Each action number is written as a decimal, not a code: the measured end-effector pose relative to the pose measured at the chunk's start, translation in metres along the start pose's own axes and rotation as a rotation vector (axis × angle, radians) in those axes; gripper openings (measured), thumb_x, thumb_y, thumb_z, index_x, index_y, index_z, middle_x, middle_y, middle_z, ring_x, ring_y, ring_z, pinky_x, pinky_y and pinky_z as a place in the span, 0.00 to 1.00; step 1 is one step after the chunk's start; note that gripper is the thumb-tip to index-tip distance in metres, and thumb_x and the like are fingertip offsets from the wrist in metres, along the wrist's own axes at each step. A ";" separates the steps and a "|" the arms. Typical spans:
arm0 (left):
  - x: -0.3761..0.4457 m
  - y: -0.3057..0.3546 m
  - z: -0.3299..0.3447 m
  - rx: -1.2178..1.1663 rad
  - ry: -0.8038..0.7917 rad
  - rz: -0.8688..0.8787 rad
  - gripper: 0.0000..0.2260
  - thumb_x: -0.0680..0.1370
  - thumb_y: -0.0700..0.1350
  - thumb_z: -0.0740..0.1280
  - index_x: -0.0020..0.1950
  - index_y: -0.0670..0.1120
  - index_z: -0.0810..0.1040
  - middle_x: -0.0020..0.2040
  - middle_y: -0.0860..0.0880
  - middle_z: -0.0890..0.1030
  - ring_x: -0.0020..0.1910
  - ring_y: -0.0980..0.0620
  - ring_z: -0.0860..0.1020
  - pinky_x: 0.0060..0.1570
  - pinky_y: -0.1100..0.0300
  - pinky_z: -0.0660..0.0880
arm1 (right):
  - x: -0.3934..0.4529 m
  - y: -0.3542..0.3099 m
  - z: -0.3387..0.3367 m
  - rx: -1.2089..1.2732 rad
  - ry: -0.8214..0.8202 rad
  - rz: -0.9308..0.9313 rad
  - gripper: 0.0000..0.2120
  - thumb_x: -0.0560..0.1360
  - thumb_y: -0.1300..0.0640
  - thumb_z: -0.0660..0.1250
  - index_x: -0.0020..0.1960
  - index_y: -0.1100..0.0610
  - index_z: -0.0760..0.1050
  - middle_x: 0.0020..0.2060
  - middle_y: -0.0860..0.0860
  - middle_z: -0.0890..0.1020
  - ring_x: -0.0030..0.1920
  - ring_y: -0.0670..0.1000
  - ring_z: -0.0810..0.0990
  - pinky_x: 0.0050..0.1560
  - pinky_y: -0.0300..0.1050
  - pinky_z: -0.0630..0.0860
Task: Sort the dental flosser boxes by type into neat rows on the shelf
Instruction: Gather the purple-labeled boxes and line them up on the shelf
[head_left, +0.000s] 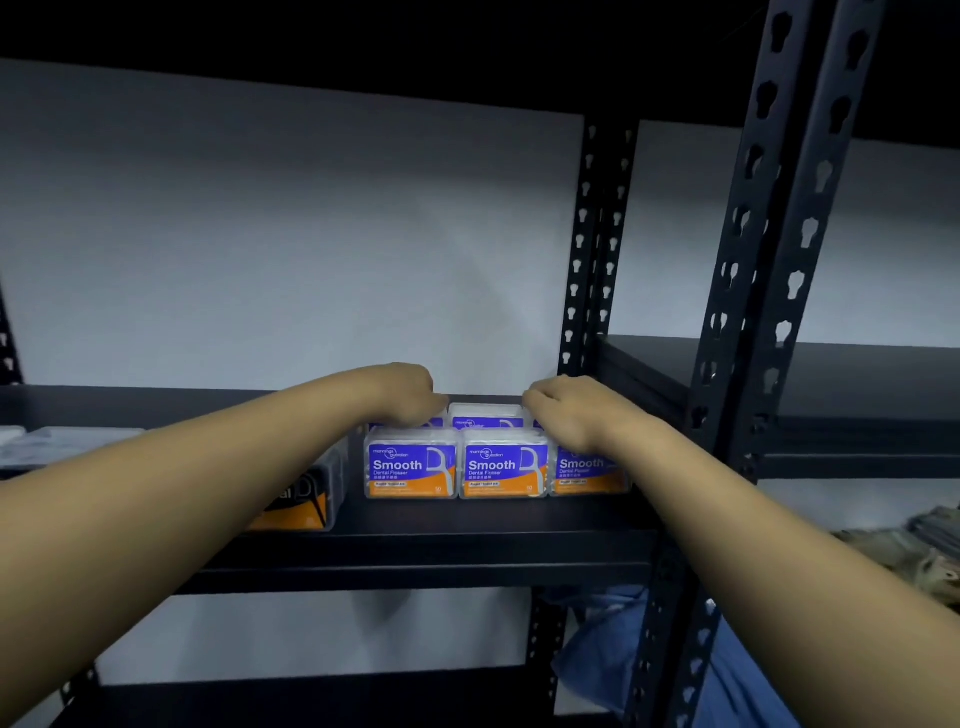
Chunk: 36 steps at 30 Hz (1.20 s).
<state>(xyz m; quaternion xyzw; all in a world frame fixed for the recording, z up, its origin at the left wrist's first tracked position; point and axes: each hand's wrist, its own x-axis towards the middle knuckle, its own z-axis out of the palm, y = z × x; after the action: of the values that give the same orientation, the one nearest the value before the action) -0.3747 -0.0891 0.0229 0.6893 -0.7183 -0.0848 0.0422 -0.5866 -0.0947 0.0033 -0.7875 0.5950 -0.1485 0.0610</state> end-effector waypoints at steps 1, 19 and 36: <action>0.000 0.000 0.002 -0.017 -0.009 0.013 0.22 0.84 0.57 0.55 0.67 0.43 0.75 0.62 0.45 0.81 0.55 0.49 0.80 0.52 0.57 0.74 | 0.000 0.000 0.000 0.016 -0.006 -0.006 0.22 0.85 0.44 0.49 0.64 0.51 0.78 0.64 0.52 0.82 0.60 0.53 0.80 0.62 0.53 0.77; -0.021 0.013 0.015 -0.098 -0.049 0.148 0.30 0.81 0.68 0.46 0.70 0.50 0.71 0.64 0.48 0.81 0.57 0.48 0.80 0.55 0.56 0.72 | -0.006 -0.005 0.001 0.052 -0.066 0.006 0.29 0.83 0.32 0.47 0.69 0.47 0.77 0.65 0.51 0.83 0.65 0.54 0.79 0.65 0.51 0.72; -0.014 0.011 0.029 0.012 0.079 0.305 0.21 0.85 0.57 0.50 0.70 0.46 0.69 0.64 0.45 0.79 0.53 0.53 0.75 0.48 0.59 0.72 | -0.009 0.001 0.013 -0.096 0.009 -0.109 0.25 0.83 0.32 0.50 0.64 0.45 0.76 0.56 0.50 0.85 0.55 0.52 0.82 0.57 0.52 0.79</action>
<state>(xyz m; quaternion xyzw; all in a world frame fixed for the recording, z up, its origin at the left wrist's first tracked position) -0.3896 -0.0733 -0.0031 0.5751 -0.8130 -0.0459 0.0787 -0.5858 -0.0876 -0.0109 -0.8202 0.5579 -0.1263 0.0122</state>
